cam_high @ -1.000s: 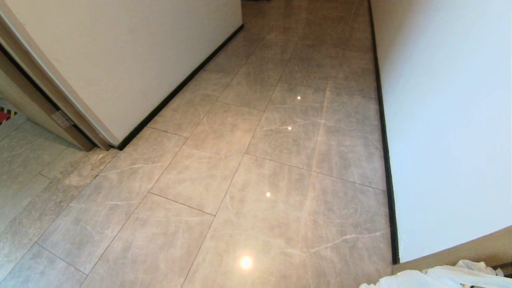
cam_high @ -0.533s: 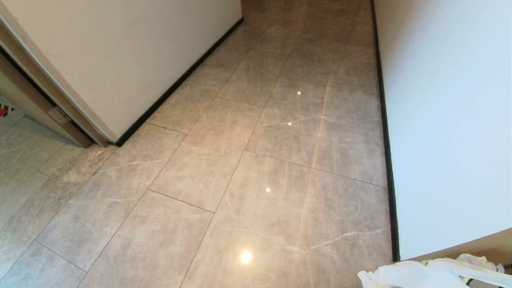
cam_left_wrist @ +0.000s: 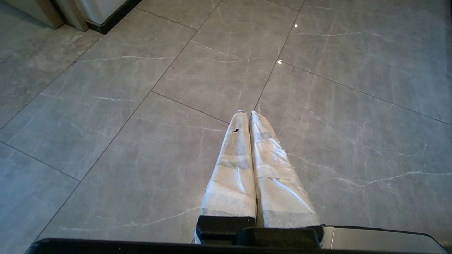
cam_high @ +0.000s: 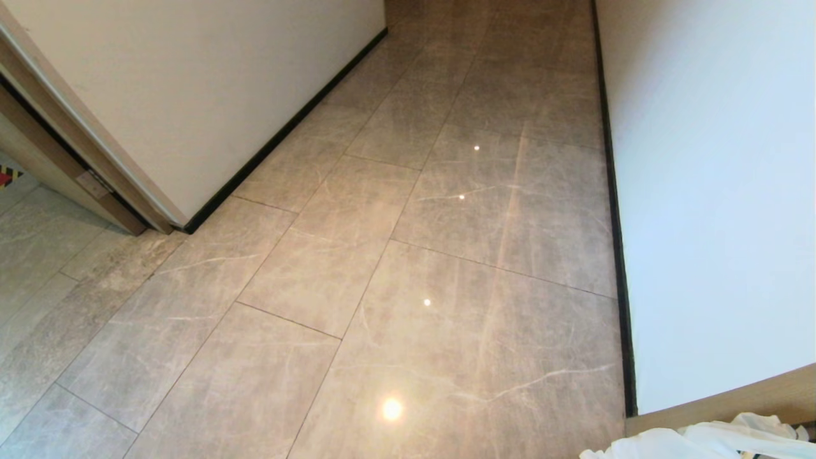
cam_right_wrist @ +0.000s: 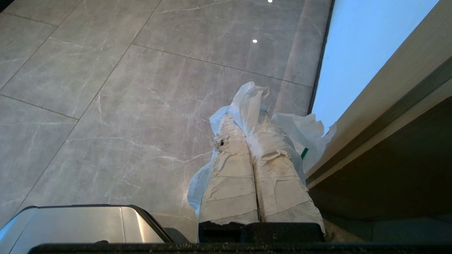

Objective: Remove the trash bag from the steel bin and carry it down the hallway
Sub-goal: Put the trash bag at the door

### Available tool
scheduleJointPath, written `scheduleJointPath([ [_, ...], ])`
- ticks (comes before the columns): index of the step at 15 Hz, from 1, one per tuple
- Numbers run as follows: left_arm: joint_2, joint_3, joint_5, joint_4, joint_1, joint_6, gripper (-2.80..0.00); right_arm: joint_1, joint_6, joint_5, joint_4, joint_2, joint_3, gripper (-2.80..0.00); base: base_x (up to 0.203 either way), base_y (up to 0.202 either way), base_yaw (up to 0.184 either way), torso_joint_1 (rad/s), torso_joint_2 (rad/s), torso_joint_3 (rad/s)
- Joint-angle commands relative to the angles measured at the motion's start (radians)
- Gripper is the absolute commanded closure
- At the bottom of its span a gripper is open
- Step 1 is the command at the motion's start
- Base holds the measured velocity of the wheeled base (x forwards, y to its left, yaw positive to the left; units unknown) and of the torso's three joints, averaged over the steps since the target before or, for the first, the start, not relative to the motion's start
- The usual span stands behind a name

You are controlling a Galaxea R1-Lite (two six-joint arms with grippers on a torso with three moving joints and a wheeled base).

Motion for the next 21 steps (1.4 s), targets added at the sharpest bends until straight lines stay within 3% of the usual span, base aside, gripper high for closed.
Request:
scheduleJointPath([
  [1,0.0,0.0,0.0,0.0,0.0,0.0,0.0,0.0,-0.003,0.002,0.0,0.0,0.0,0.0,0.0,0.0,0.0,0.0,0.0,0.0],
  [9,0.0,0.0,0.0,0.0,0.0,0.001,0.0,0.0,-0.001,0.001,0.0,0.0,0.0,0.0,0.0,0.0,0.0,0.0,0.0,-0.009],
  [21,0.0,0.0,0.0,0.0,0.0,0.001,0.0,0.0,0.0,0.002,0.0,0.0,0.0,0.0,0.0,0.0,0.0,0.004,0.0,-0.184],
])
